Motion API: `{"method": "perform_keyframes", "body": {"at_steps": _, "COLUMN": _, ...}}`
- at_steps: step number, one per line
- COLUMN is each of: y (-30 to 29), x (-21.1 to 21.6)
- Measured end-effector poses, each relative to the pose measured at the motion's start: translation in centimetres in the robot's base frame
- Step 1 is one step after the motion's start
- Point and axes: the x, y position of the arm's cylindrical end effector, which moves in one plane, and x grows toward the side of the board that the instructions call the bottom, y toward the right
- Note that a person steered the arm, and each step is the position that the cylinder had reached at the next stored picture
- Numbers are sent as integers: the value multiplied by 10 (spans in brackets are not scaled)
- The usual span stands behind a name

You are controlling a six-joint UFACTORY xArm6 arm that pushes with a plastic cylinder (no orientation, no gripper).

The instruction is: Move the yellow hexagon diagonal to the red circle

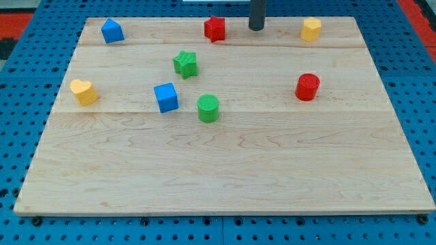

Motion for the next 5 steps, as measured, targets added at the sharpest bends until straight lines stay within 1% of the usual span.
{"method": "perform_keyframes", "body": {"at_steps": 1, "y": 59, "x": -16}}
{"method": "perform_keyframes", "body": {"at_steps": 3, "y": 158, "x": -2}}
{"method": "perform_keyframes", "body": {"at_steps": 4, "y": 161, "x": 23}}
{"method": "perform_keyframes", "body": {"at_steps": 5, "y": 106, "x": 66}}
